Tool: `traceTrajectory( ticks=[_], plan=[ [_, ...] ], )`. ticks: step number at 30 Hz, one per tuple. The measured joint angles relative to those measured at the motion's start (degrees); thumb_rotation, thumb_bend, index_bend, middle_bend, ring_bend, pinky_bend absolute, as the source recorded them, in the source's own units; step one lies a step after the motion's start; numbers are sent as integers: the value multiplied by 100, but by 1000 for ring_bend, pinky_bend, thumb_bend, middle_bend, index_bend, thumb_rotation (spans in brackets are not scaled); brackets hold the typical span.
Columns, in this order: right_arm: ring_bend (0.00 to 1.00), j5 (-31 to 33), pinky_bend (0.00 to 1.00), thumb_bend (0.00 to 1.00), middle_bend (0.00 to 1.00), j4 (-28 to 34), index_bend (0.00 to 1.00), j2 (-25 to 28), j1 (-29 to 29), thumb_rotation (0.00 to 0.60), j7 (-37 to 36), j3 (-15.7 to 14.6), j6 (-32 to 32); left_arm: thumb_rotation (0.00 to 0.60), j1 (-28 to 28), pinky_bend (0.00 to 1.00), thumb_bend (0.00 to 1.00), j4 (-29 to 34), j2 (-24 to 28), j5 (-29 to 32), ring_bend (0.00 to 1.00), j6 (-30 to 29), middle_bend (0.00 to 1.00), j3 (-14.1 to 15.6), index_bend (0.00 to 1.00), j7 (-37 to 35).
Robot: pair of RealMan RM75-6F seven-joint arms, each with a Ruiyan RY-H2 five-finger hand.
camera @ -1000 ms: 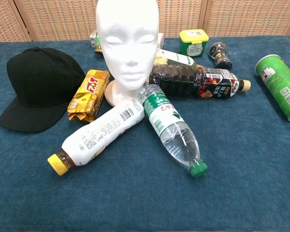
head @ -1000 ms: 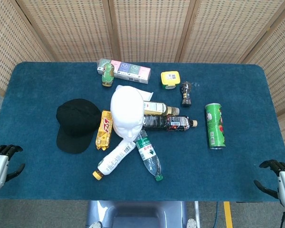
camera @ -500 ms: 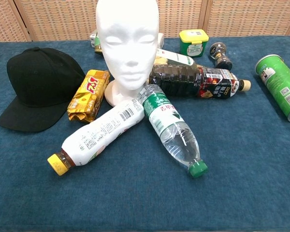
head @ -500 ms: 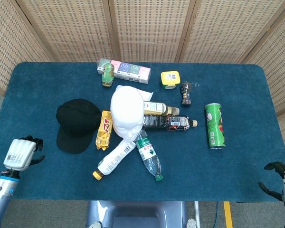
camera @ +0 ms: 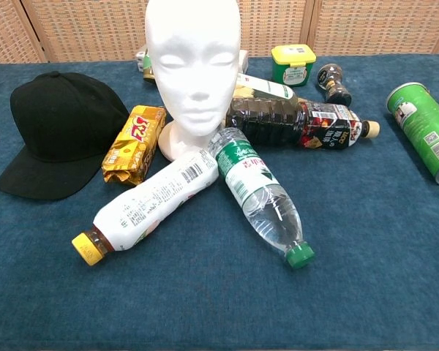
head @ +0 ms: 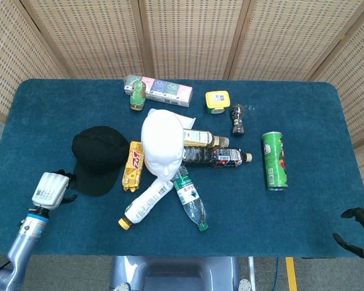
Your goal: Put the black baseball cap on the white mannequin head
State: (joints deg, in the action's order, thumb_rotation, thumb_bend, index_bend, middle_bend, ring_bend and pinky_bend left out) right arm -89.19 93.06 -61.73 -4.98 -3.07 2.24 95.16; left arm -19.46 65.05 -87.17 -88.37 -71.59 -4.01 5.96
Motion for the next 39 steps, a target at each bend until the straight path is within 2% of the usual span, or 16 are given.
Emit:
traceTrajectory(
  ticks=[7,17,39],
  plan=[
    [470,41,484,116,464,-9,466,18,-51,600,-16,6,37,600,-122,687,90,-231,-298,35,507,45,661,30,645,-157],
    [470,33,484,116,464,-32,466,7,-57,600,-27,8,19,600,-80,687,90,-350,-346,19,507,-35,661,172,646,-203],
    [471,-15,484,116,464,73,466,63,-100,600,84,22,94,600,-214,687,90,-969,-860,130,507,-56,662,136,646,-318]
  ],
)
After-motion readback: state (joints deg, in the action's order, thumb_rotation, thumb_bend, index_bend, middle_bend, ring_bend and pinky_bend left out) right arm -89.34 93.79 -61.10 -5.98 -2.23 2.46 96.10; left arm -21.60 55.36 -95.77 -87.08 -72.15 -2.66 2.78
